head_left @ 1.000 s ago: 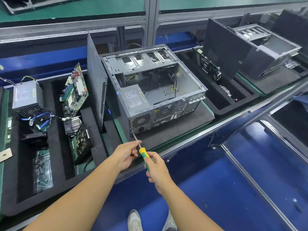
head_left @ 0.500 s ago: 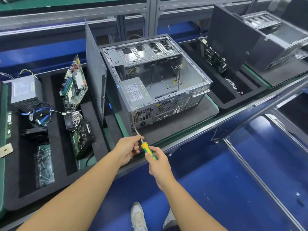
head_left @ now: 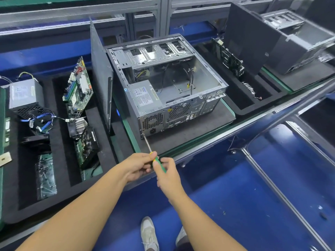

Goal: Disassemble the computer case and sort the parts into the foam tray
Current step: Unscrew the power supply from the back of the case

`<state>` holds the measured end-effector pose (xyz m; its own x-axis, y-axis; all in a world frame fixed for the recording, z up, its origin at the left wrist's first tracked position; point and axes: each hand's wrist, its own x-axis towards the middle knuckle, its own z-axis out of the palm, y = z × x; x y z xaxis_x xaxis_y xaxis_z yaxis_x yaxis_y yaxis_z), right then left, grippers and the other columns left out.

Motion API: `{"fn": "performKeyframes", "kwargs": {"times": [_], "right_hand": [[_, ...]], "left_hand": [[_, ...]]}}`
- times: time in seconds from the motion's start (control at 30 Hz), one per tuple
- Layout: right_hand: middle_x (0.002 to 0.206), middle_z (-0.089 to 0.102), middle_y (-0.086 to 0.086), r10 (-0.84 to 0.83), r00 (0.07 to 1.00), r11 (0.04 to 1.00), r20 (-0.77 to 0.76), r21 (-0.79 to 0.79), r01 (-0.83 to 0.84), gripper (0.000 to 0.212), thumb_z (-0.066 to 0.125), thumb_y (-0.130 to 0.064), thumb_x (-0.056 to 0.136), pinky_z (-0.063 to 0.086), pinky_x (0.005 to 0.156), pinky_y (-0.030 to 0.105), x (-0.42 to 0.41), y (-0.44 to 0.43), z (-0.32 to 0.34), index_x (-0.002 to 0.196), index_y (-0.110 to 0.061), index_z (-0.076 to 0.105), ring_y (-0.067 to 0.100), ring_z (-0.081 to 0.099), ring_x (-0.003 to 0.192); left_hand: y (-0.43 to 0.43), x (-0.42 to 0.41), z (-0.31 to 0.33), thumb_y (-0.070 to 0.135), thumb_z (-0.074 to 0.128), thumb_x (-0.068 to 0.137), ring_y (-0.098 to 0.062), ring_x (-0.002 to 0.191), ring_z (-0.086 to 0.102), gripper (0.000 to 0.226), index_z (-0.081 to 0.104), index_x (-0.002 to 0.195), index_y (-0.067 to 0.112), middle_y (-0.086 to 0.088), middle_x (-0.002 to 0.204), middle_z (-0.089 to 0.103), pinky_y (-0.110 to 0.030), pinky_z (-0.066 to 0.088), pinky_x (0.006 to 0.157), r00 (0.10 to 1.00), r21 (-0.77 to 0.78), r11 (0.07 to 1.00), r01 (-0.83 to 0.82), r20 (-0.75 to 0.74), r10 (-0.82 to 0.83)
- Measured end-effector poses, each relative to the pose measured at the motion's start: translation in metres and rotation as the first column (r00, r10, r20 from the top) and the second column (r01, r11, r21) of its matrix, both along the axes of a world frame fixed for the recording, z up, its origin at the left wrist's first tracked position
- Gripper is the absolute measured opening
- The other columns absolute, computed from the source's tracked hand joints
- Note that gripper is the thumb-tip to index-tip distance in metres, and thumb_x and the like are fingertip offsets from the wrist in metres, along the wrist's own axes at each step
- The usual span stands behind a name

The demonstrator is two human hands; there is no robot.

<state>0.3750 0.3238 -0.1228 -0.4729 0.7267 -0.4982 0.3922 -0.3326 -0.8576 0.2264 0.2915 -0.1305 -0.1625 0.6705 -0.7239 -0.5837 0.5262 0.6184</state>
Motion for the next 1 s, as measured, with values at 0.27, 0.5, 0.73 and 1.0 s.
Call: {"fn": "performKeyframes", "kwargs": {"times": [0.27, 0.5, 0.73, 1.0], "right_hand": [[0.076, 0.053, 0.008, -0.102, 0.982, 0.949, -0.161, -0.312, 0.048, 0.016, 0.056, -0.026, 0.102, 0.042, 0.044, 0.026, 0.021, 0.008, -0.005, 0.096, -0.013, 0.048, 0.011, 0.049, 0.054], [0.087, 0.056, 0.002, -0.004, 0.999, 0.999, 0.036, 0.045, 0.002, 0.027, 0.065, -0.029, 0.096, 0.050, 0.051, 0.024, 0.014, -0.003, 0.002, 0.098, -0.022, 0.039, 0.012, 0.056, 0.054], [0.077, 0.060, 0.011, -0.159, 0.976, 0.863, -0.150, -0.502, 0.064, 0.032, 0.044, -0.030, 0.108, 0.046, 0.046, 0.029, 0.017, 0.010, 0.007, 0.104, -0.002, 0.059, 0.016, 0.055, 0.057], [0.105, 0.059, 0.015, -0.117, 0.985, 0.972, -0.128, -0.217, 0.087, 0.032, 0.068, -0.008, 0.093, 0.047, 0.066, 0.030, 0.009, 0.005, 0.010, 0.114, -0.012, 0.045, 0.016, 0.050, 0.063]], "left_hand": [[-0.001, 0.009, 0.007, 0.030, 0.062, 0.096, -0.007, 0.050, 0.025, 0.037, 0.067, 0.116, 0.000, 0.005, 0.061, 0.024, -0.020, 0.043, 0.053, 0.998, 0.003, 1.000, -0.025, 0.064, 0.025], [0.004, 0.022, 0.016, 0.031, 0.075, 0.087, -0.011, 0.059, 0.033, 0.038, 0.069, 0.104, -0.003, -0.002, 0.067, 0.041, -0.022, 0.042, 0.054, 0.990, -0.075, 0.995, -0.059, -0.135, 0.049], [-0.002, 0.012, 0.016, 0.015, 0.055, 0.101, -0.010, 0.063, 0.033, 0.034, 0.059, 0.125, -0.008, 0.004, 0.054, 0.047, -0.020, 0.054, 0.060, 0.990, 0.030, 0.999, -0.032, 0.140, 0.027], [0.007, 0.023, 0.018, 0.027, 0.073, 0.089, -0.018, 0.064, 0.061, 0.032, 0.063, 0.094, -0.003, -0.016, 0.080, 0.064, -0.024, 0.055, 0.061, 0.996, 0.015, 1.000, -0.004, -0.086, 0.005]]}}
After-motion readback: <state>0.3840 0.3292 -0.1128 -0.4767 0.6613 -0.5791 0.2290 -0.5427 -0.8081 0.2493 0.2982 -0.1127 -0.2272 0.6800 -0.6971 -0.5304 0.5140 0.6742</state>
